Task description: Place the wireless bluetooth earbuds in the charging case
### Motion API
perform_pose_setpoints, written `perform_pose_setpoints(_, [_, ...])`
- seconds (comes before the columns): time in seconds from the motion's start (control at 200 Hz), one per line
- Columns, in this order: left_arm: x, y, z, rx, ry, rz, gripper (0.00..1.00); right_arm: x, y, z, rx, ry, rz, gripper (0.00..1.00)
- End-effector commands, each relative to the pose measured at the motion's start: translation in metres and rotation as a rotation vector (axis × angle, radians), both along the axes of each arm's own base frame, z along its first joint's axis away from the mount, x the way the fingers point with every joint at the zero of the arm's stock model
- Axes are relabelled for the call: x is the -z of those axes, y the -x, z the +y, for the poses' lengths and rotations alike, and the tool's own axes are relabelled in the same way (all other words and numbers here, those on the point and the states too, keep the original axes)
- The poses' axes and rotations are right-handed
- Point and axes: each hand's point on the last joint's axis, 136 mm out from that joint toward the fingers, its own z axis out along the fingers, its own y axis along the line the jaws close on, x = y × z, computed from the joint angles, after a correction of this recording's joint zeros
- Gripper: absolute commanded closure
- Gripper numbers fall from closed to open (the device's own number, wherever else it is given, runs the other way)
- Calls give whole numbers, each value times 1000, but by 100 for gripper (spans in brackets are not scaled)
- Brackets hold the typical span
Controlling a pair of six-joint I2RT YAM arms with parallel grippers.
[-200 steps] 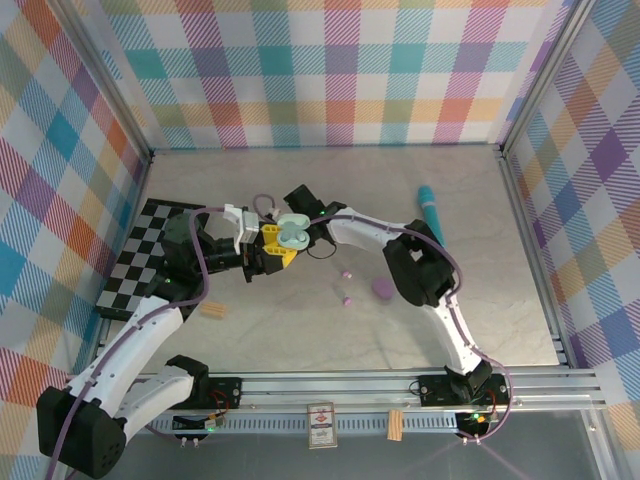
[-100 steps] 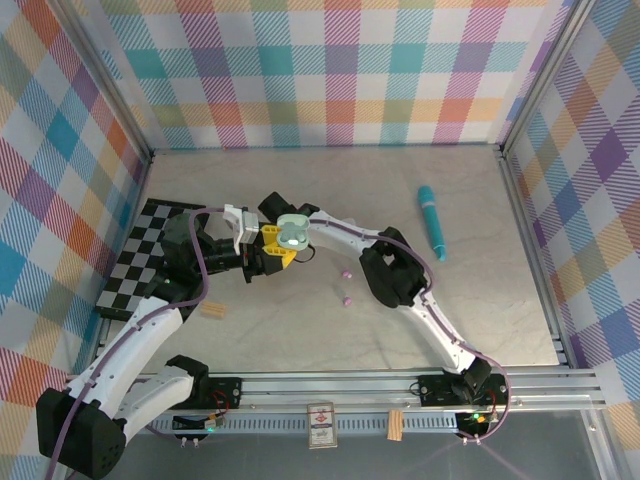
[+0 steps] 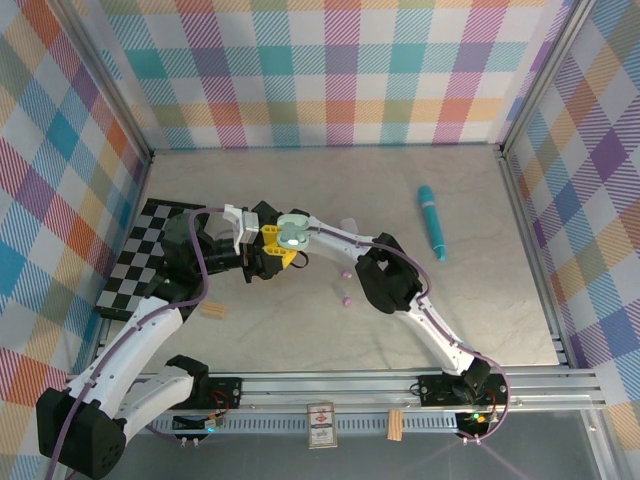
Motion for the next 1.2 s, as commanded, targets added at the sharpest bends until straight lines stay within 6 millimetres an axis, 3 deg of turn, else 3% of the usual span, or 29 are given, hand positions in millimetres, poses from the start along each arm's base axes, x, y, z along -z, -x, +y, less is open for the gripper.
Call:
perform_pose_setpoints(0.0, [-13,5,1,11,17,-48,65,1,7,-13,2,79,2,71])
perform_pose_setpoints(0.33, [-14,7,2,6,18,-54,65,-22,-5,-23,160,42,32,77])
perform_pose_setpoints(0.535, [-15,8,2,9,19,-56,65,-31,-11,-59,272,39,41,76])
perform_pose_setpoints(0.825, [-13,7,1,13,20,-58,65,-19,-17,-144,511,187,104,77])
perform_pose_setpoints(0.965, [-13,6,0,18,19,-54,65,-14,-12,-159,560,224,127,77])
perform_pose_setpoints(1.195, [-10,7,1,15,13,-52,65,-28,0,-169,622,216,199,77])
